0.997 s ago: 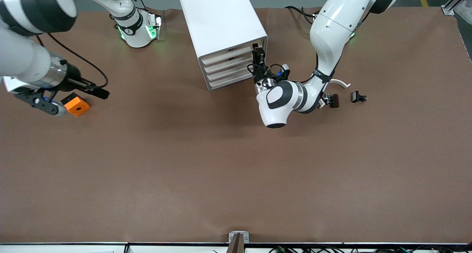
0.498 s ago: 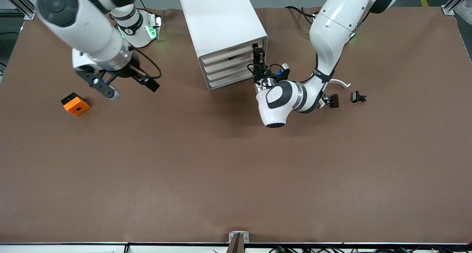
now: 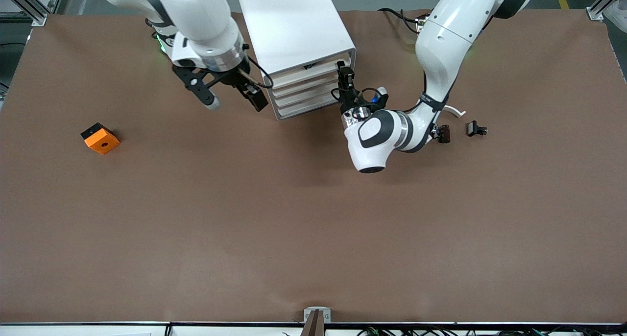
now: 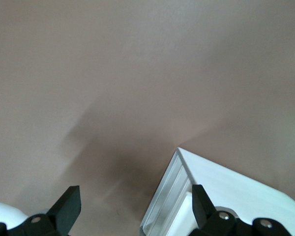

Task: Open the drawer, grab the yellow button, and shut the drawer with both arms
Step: 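Reach the right gripper into the open drawer toward a push button, then grasp the blue-based button with the right gripper while the left gripper withdraws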

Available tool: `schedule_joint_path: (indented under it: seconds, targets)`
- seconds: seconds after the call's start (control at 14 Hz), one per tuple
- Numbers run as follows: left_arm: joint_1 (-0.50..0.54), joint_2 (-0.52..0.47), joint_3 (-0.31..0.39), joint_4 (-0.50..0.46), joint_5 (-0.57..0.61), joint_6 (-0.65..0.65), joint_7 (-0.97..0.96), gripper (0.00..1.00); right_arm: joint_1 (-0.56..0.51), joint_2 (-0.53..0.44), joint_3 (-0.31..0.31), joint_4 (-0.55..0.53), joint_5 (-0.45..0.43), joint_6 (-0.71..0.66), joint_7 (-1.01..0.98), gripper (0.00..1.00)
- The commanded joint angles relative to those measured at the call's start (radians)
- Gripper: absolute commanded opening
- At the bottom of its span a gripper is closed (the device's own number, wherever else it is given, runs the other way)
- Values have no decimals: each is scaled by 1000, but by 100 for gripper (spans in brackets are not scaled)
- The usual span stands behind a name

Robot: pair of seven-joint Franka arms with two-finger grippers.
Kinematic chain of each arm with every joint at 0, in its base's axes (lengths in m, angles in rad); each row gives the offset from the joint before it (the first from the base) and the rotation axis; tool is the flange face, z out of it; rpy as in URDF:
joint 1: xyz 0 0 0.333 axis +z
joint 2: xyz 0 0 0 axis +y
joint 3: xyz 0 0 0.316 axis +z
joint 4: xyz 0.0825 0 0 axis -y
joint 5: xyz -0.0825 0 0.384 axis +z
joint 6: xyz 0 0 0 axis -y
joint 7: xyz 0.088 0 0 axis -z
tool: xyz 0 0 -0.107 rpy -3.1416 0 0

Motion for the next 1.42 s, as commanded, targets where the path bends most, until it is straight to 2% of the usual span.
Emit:
schedule_joint_path:
  seconds: [0.0,0.71,1.07,1.14,1.35]
  targets:
    - [56,-11,1,18,-16,-1,18,9,54,51,-13,44,13,8,68,100]
    - [191,-2,11,74,-2,2,18,13,189,200,-14,163,-2,11,153,100]
    - [199,6,11,78,-2,6,18,15,253,240,-16,172,-4,93,185,100]
    - [199,4,11,78,-1,6,20,24,260,249,-16,172,-4,100,194,100]
    - [199,3,15,78,7,7,27,97,283,272,-16,172,-8,118,199,100]
